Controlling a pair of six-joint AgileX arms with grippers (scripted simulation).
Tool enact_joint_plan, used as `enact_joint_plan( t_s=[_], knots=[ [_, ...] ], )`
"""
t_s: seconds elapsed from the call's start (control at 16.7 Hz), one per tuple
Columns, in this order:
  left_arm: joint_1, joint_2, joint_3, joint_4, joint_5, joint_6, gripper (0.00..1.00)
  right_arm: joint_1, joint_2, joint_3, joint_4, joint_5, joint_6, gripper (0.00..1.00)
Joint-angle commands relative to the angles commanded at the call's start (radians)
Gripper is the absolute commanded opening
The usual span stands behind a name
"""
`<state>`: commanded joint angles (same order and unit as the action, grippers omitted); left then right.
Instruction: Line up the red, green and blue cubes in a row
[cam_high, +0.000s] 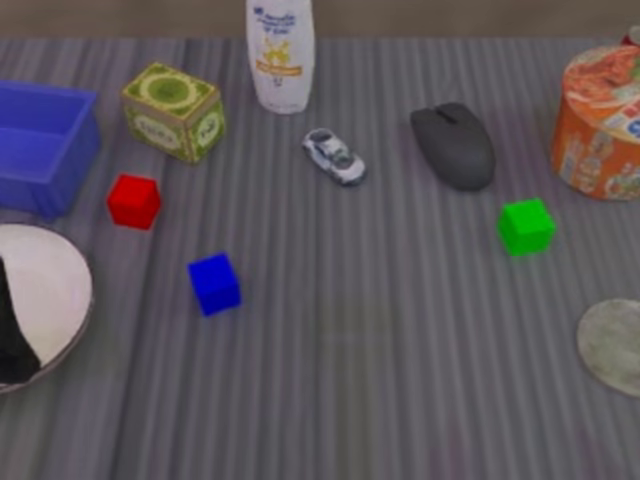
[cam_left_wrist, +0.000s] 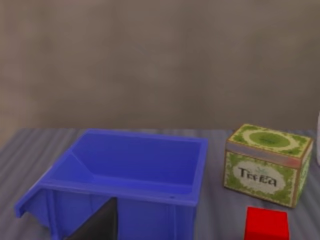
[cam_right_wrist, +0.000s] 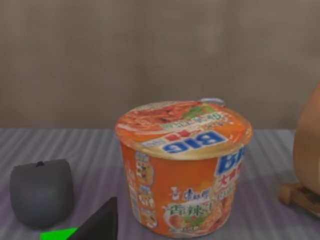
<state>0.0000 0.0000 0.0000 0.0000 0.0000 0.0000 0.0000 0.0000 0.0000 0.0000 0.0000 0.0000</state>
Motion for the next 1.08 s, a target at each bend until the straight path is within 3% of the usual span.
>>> enact_joint_plan(
  t_s=[0.24, 0.48, 0.78, 1.08],
  knots=[
    [-0.01, 0.029, 0.03, -0.028, 0.006, 0.005, 1.0, 0.0, 0.0, 0.0, 0.0, 0.0, 0.0, 1.0],
    [-0.056, 0.197, 0.213, -0.18, 0.033, 0.03, 1.0, 0.0, 0.0, 0.0, 0.0, 0.0, 0.0, 1.0],
    [-0.126, 0.613, 0.638, -0.507, 0.066, 0.073, 1.0, 0.0, 0.0, 0.0, 0.0, 0.0, 0.0, 1.0],
    [-0.18, 1.223, 1.132, -0.903, 0.083, 0.103, 1.0, 0.0, 0.0, 0.0, 0.0, 0.0, 0.0, 1.0]
  ],
)
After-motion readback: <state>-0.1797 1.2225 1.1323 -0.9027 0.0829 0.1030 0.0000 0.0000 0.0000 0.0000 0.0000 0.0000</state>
